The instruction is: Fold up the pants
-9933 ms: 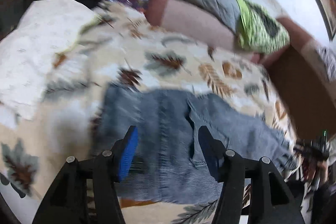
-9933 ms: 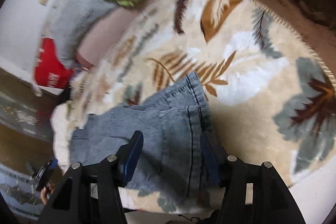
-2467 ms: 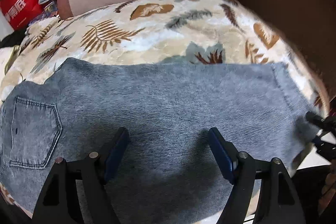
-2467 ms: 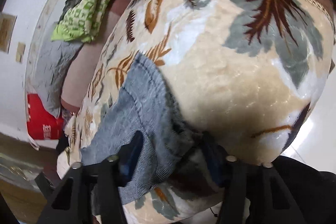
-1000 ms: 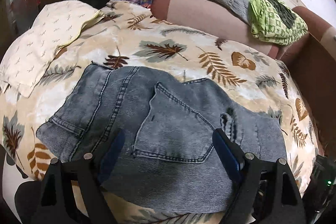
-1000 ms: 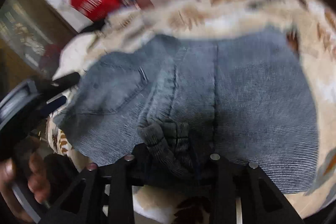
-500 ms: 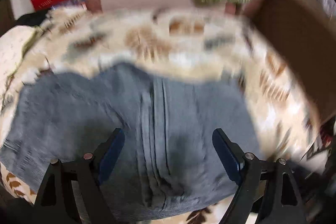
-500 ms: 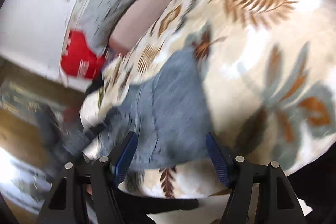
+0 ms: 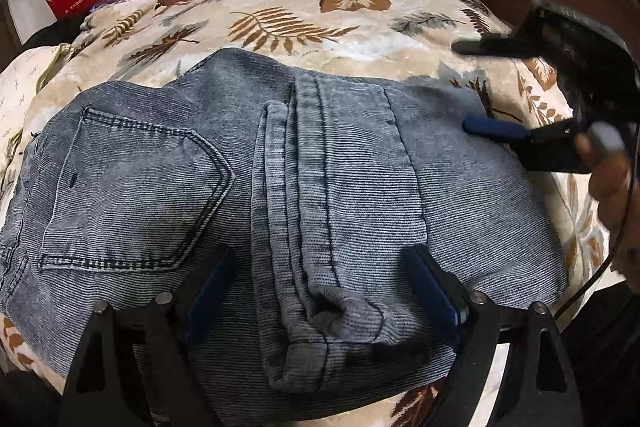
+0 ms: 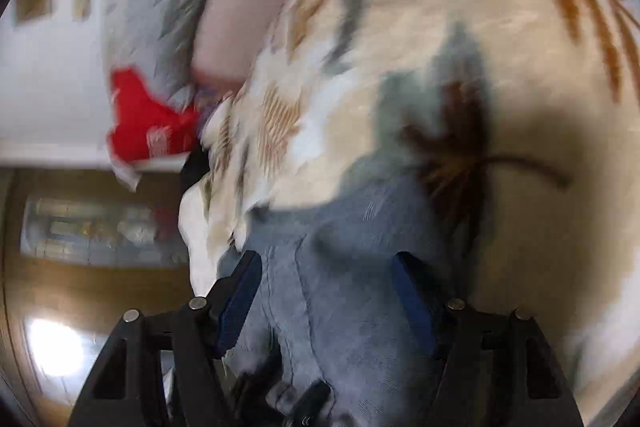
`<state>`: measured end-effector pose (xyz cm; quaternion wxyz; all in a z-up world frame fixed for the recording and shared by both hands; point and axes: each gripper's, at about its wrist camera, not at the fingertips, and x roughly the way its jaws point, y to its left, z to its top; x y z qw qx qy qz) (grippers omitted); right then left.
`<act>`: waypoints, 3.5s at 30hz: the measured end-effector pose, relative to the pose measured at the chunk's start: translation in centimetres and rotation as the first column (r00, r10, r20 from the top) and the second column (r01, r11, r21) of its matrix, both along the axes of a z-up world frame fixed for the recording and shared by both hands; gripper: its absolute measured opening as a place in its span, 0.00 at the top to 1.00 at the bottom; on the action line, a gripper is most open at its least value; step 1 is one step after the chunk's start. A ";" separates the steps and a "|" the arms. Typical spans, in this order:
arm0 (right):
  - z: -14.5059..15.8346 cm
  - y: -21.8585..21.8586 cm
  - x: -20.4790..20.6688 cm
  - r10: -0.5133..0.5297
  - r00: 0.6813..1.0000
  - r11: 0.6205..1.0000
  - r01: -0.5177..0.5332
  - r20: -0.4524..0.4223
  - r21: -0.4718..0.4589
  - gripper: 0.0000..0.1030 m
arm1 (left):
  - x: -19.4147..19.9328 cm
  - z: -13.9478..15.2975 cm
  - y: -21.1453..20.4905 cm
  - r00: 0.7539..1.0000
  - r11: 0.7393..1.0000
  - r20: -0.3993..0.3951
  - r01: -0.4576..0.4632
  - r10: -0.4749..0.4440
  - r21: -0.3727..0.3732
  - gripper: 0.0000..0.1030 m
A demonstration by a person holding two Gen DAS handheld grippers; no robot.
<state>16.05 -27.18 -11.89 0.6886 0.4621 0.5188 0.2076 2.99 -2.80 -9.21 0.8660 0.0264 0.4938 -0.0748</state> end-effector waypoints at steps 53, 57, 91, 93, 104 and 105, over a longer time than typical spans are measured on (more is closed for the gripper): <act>2.2 2.0 -6.3 0.110 0.991 0.980 -0.097 0.070 -0.175 0.29 | -0.4 0.5 1.6 0.999 0.999 0.011 -0.030 0.030 -0.029 0.10; 4.1 2.3 -7.8 0.134 0.985 0.968 -0.107 0.109 -0.225 0.29 | -0.9 2.9 3.7 0.996 0.991 0.056 -0.067 0.073 -0.114 0.10; 3.6 26.9 9.5 0.614 0.787 0.527 -0.471 -0.067 -0.708 0.80 | 0.9 0.9 22.0 0.894 0.888 0.048 -0.434 0.445 -0.150 0.10; 4.2 27.4 8.9 0.633 0.772 0.491 -0.453 -0.053 -0.744 0.93 | 0.9 0.9 22.0 0.893 0.887 0.047 -0.437 0.448 -0.148 0.10; 3.4 29.3 8.0 0.646 0.763 0.332 -0.315 -0.029 -0.889 0.96 | 0.9 0.9 21.9 0.895 0.890 0.049 -0.432 0.443 -0.144 0.10; 3.2 29.3 8.0 0.648 0.761 0.327 -0.322 -0.037 -0.889 0.96 | 0.9 0.9 21.9 0.896 0.891 0.050 -0.431 0.441 -0.144 0.10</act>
